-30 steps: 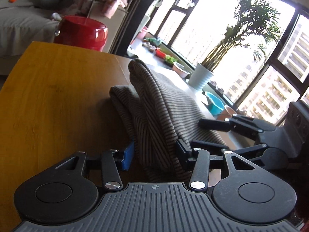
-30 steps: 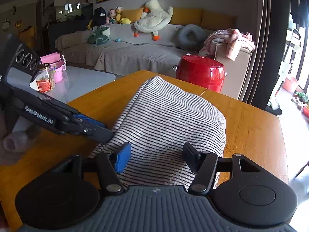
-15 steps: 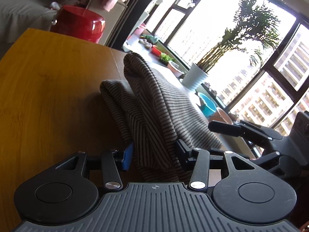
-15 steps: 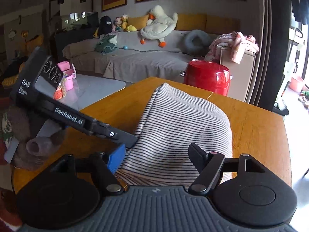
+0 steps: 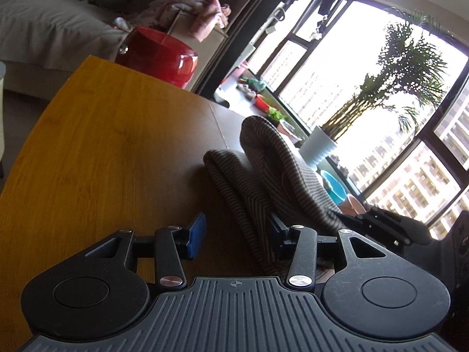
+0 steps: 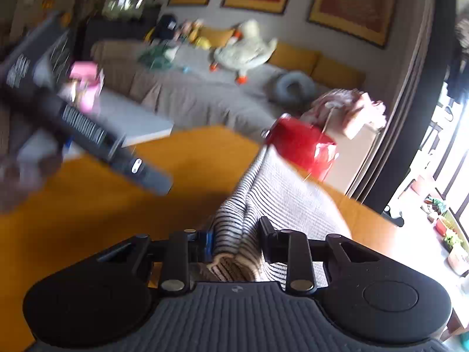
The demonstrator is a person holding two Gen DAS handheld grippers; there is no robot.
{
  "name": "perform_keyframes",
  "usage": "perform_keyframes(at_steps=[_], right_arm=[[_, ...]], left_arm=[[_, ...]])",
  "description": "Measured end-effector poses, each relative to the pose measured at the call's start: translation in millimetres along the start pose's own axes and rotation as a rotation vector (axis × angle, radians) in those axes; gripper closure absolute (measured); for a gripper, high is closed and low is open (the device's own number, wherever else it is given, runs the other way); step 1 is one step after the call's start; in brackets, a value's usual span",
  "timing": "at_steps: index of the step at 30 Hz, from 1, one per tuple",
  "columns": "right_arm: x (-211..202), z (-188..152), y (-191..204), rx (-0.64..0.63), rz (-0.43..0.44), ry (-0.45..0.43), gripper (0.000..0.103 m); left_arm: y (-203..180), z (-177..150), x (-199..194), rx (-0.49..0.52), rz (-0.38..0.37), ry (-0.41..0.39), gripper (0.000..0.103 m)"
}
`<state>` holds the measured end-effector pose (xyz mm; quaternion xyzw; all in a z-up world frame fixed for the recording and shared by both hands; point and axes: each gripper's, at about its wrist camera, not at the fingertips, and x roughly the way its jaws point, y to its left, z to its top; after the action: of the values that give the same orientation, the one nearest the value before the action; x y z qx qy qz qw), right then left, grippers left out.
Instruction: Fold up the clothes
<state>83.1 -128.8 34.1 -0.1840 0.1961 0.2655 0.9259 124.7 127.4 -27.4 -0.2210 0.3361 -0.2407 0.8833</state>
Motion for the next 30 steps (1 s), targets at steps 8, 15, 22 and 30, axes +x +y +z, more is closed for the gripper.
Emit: perform_keyframes(at_steps=[8,15,22,30], right_arm=[[23,-21,42,-0.188,0.027,0.066,0.062],[-19,-12,-14,0.032,0.170,0.052,0.044],[-25,-32,-126,0.472,0.120,0.063,0.022],[24,-84,-160,0.744,0.225,0.135,0.022]], left_arm=[[-23,19,20,0.025,-0.050,0.017,0.041],[-47,23,69,0.121,0.036,0.102,0.042],[-56,21,65,0.158,0.075,0.106,0.041],[-61,19,63,0.178,0.123,0.112,0.033]])
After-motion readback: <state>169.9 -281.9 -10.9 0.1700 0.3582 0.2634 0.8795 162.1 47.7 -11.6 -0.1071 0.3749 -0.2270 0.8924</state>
